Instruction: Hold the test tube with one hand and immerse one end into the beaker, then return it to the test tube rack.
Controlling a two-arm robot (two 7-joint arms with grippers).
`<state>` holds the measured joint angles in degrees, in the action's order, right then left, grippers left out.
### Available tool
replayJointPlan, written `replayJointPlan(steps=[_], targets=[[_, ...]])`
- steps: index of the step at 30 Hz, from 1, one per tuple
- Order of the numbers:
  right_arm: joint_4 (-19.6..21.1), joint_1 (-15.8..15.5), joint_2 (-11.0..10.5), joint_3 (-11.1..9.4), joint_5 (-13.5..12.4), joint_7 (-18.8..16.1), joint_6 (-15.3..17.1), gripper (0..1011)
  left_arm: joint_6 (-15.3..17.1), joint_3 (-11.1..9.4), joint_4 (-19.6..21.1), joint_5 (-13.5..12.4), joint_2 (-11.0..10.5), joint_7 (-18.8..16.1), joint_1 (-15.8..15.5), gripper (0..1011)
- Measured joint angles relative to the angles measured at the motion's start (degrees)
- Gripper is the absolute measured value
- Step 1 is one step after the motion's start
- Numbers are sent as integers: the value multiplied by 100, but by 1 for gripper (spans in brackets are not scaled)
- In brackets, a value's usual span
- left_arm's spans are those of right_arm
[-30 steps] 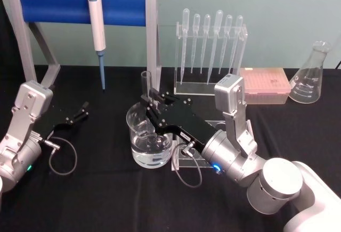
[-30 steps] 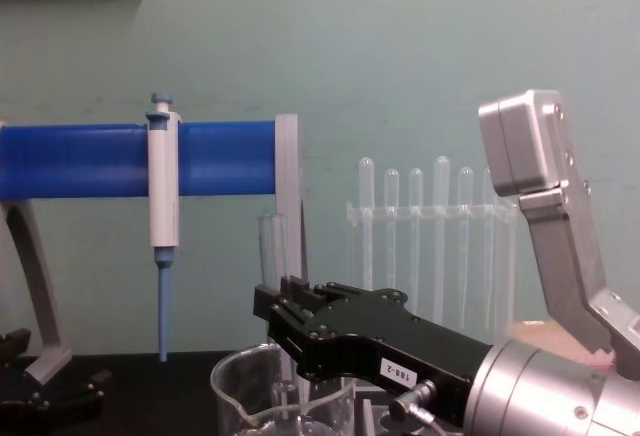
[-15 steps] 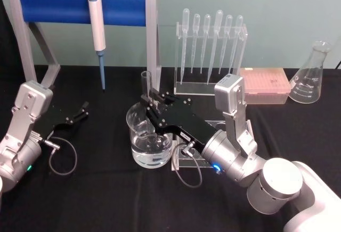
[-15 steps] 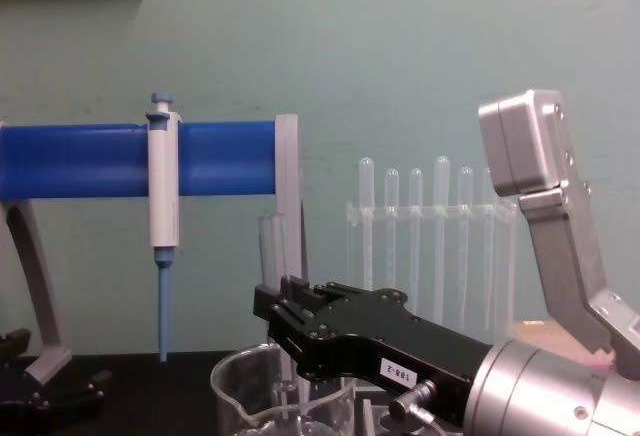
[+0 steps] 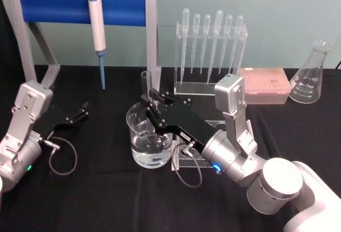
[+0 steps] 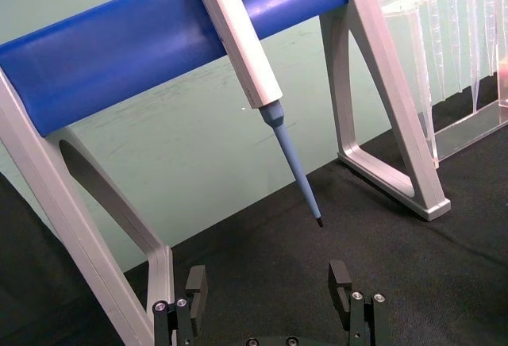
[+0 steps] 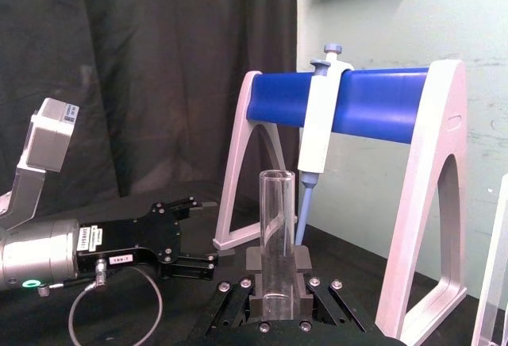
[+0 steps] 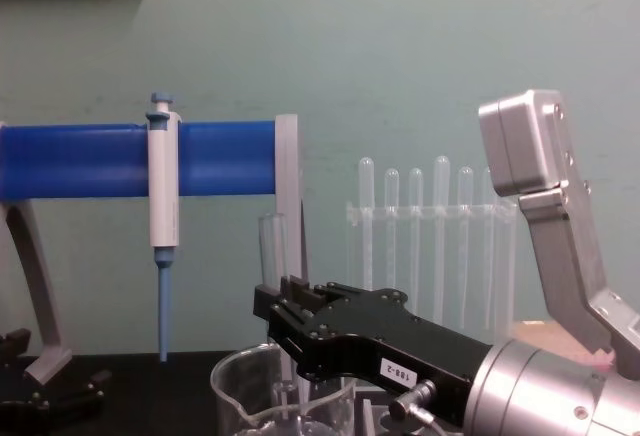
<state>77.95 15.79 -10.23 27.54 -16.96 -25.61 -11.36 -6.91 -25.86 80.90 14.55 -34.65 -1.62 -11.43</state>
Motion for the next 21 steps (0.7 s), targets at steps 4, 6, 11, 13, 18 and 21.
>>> replayJointPlan(steps=[4,6,11,13,18,21], targets=[[-1,0,0,0,0,0,0,225,0,0,0,0,0,0,0,1000],[0,0,0,0,0,0,0,225,0,0,0,0,0,0,0,1000],[0,0,0,0,0,0,0,225,0,0,0,0,0,0,0,1000],[0,0,0,0,0,0,0,225,0,0,0,0,0,0,0,1000],[0,0,0,0,0,0,0,225,0,0,0,0,0,0,0,1000],[0,0,0,0,0,0,0,225,0,0,0,0,0,0,0,1000]])
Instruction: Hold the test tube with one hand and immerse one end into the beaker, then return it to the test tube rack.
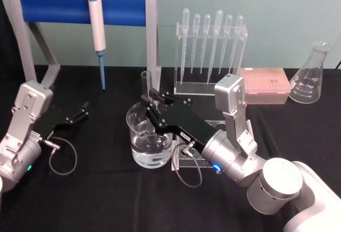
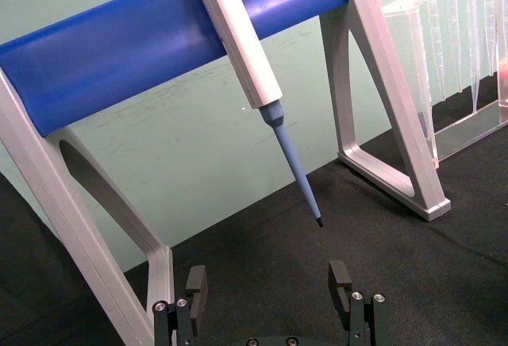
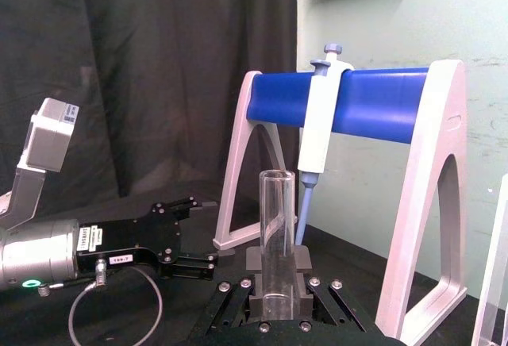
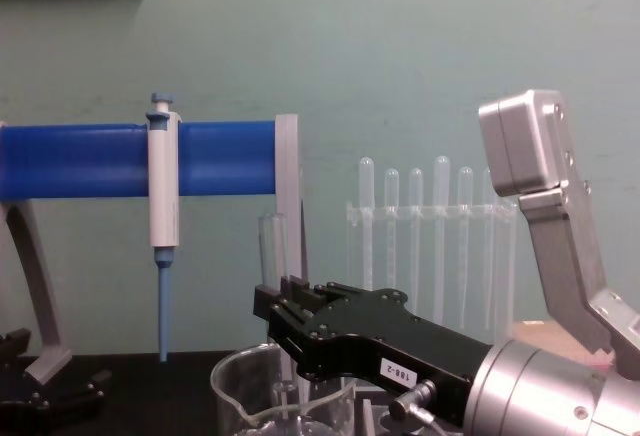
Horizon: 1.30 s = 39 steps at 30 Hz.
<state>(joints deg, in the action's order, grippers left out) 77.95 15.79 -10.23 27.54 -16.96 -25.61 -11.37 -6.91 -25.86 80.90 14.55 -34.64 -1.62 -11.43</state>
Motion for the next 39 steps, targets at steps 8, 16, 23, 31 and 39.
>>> replayJointPlan(steps=[8,16,23,31,39], targets=[[0,0,0,0,0,0,0,225,0,0,0,0,0,0,0,1000],[0,0,0,0,0,0,0,225,0,0,0,0,0,0,0,1000],[0,0,0,0,0,0,0,225,0,0,0,0,0,0,0,1000],[0,0,0,0,0,0,0,225,0,0,0,0,0,0,0,1000],[0,0,0,0,0,0,0,225,0,0,0,0,0,0,0,1000]])
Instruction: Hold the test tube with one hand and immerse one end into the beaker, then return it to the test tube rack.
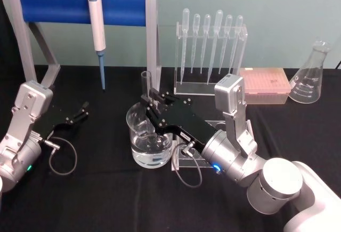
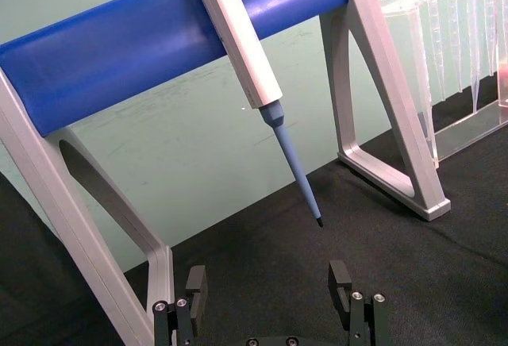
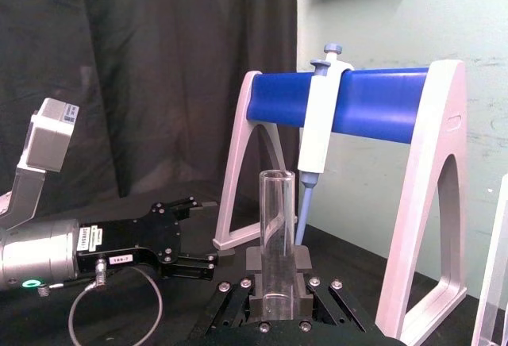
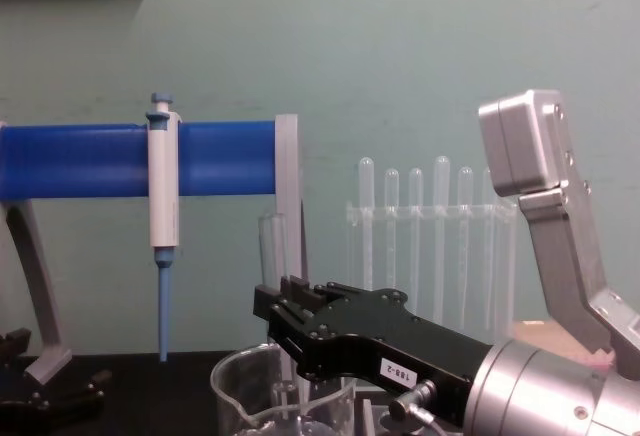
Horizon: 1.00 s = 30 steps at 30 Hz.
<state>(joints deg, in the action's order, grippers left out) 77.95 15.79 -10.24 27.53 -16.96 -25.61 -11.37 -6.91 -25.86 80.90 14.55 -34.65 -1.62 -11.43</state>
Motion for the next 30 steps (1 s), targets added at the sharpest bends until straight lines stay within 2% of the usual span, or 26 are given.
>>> replayJointPlan(steps=[30], targets=[[0,0,0,0,0,0,0,225,0,0,0,0,0,0,0,1000]])
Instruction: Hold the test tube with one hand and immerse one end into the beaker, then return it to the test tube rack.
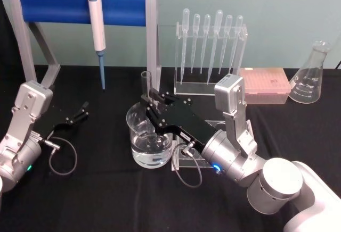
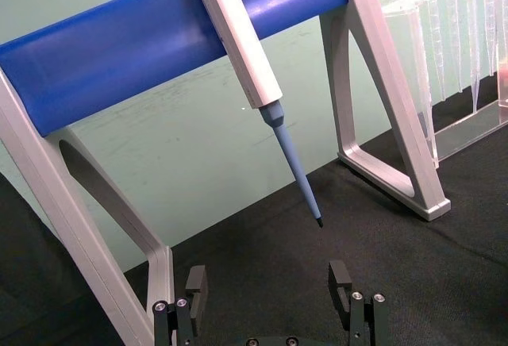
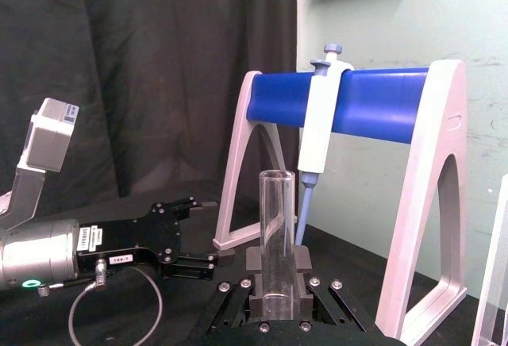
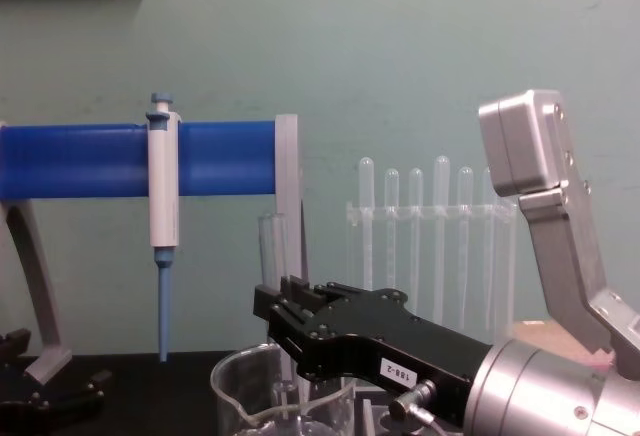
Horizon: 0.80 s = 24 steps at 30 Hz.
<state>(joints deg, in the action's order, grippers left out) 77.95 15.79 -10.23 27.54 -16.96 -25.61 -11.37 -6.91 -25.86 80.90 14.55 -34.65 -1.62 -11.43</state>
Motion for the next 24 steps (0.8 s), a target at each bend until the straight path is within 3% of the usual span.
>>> replayJointPlan(steps=[24], targets=[[0,0,0,0,0,0,0,225,0,0,0,0,0,0,0,1000]])
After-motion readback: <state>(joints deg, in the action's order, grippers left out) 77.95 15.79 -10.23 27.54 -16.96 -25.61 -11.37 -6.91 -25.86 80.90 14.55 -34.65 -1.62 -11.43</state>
